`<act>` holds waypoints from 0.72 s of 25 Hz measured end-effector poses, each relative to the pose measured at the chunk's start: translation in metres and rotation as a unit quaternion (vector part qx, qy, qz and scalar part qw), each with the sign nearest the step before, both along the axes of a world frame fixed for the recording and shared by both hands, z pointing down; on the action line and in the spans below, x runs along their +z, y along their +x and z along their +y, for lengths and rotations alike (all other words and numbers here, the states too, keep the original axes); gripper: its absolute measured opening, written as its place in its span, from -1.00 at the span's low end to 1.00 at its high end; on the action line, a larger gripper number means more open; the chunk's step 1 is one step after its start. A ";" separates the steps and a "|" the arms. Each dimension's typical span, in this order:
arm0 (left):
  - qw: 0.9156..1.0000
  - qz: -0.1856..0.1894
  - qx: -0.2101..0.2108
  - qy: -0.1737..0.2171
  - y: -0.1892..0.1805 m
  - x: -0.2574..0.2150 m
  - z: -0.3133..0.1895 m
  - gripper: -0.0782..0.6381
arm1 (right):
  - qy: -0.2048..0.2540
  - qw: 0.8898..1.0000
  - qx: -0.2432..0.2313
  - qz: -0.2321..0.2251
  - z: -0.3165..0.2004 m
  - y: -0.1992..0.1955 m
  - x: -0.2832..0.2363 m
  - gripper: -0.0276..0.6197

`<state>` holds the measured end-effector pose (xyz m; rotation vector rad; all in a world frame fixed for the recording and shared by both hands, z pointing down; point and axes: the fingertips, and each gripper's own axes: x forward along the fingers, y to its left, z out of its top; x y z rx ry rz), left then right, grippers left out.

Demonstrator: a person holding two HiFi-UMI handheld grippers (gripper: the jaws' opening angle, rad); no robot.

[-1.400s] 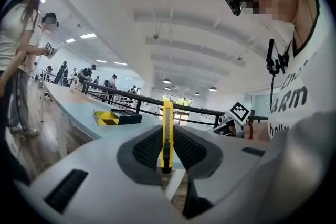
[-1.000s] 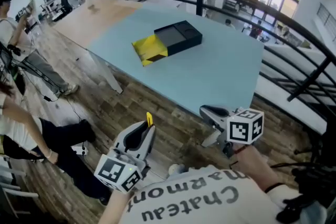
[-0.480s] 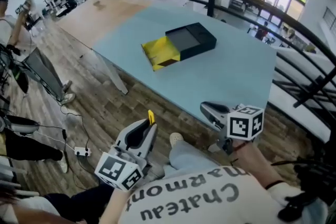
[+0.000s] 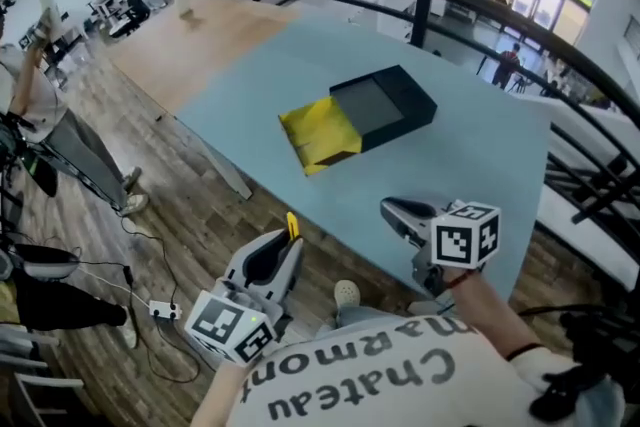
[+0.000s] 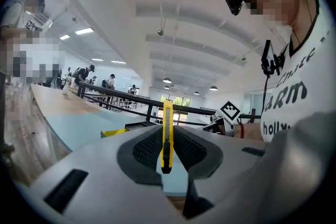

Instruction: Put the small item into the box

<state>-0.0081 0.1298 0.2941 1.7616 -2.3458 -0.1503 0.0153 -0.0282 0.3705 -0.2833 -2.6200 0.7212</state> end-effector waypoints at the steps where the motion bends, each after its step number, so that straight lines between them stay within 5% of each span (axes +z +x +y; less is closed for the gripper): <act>1: 1.000 0.001 0.000 0.000 -0.013 0.000 -0.007 -0.61 | 0.000 1.000 0.001 0.001 -0.007 -0.012 0.001 -0.77; 18: 0.995 0.055 0.074 -0.034 -0.134 0.051 -0.137 -0.61 | -0.044 0.998 0.034 0.033 -0.098 -0.122 0.048 -0.77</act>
